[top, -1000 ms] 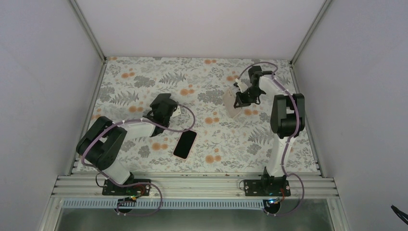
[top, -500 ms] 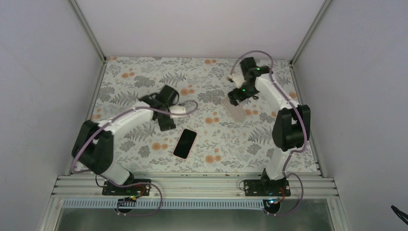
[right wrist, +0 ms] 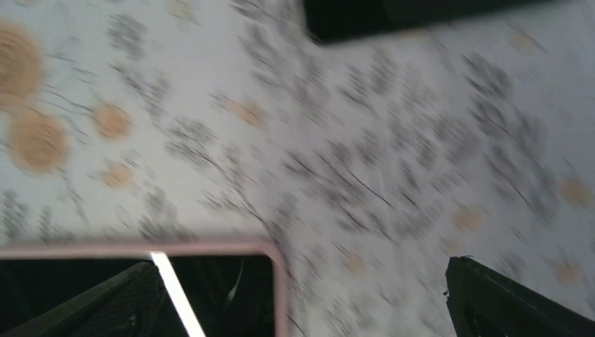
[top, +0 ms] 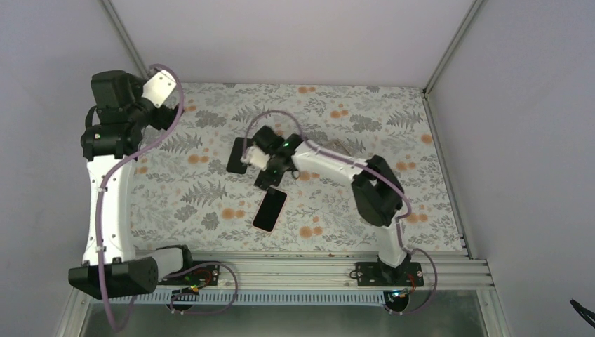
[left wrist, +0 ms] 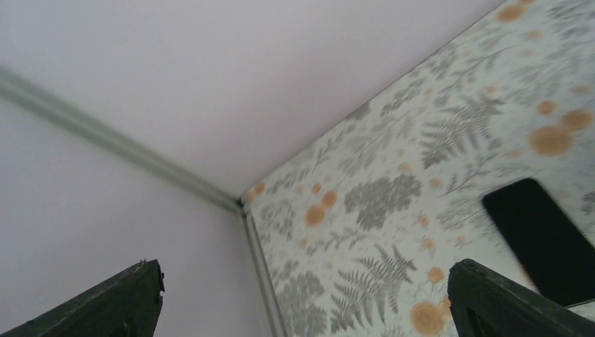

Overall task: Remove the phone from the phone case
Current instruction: Place the phone case at the center of the board, then adjust the phone at the center of the board.

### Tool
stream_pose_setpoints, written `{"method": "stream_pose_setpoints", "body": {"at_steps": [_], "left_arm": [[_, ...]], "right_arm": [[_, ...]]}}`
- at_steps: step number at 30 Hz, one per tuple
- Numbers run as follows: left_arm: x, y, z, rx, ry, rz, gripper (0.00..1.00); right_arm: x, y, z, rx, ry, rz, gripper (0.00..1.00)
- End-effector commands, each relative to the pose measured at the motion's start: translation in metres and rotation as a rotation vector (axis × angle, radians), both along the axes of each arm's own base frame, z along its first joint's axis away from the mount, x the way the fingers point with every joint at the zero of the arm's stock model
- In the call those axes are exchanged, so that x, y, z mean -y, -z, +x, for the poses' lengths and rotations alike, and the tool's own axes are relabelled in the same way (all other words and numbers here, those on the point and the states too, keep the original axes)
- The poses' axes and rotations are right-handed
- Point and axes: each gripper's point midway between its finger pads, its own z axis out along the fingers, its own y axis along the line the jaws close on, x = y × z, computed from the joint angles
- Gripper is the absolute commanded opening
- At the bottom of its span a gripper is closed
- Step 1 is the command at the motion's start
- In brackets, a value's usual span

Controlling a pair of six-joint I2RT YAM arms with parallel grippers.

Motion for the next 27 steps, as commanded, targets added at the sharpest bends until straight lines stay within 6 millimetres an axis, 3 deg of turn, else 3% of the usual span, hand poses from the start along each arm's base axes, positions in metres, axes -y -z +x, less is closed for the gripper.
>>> {"method": "stream_pose_setpoints", "body": {"at_steps": [1, 5, 10, 21, 27], "left_arm": [[-0.047, 0.034, 0.015, -0.065, -0.186, -0.089, 1.0], [-0.064, 0.046, 0.009, -0.068, -0.249, -0.116, 1.0], [-0.066, 0.057, 0.004, -0.079, -0.257, -0.129, 1.0], [-0.061, 0.073, 0.006, -0.111, -0.234, -0.17, 1.0], [-0.06, 0.082, 0.011, -0.119, -0.232, -0.196, 1.0]], "right_arm": [[-0.066, 0.006, -0.024, 0.133, -0.123, 0.019, 1.0], [-0.086, 0.03, -0.048, 0.147, -0.192, -0.012, 1.0], [-0.085, 0.058, -0.068, 0.2, -0.241, -0.086, 1.0], [-0.007, 0.067, -0.068, 0.332, -0.224, -0.242, 1.0], [0.004, 0.059, -0.039, 0.328, -0.132, -0.209, 1.0]]}}
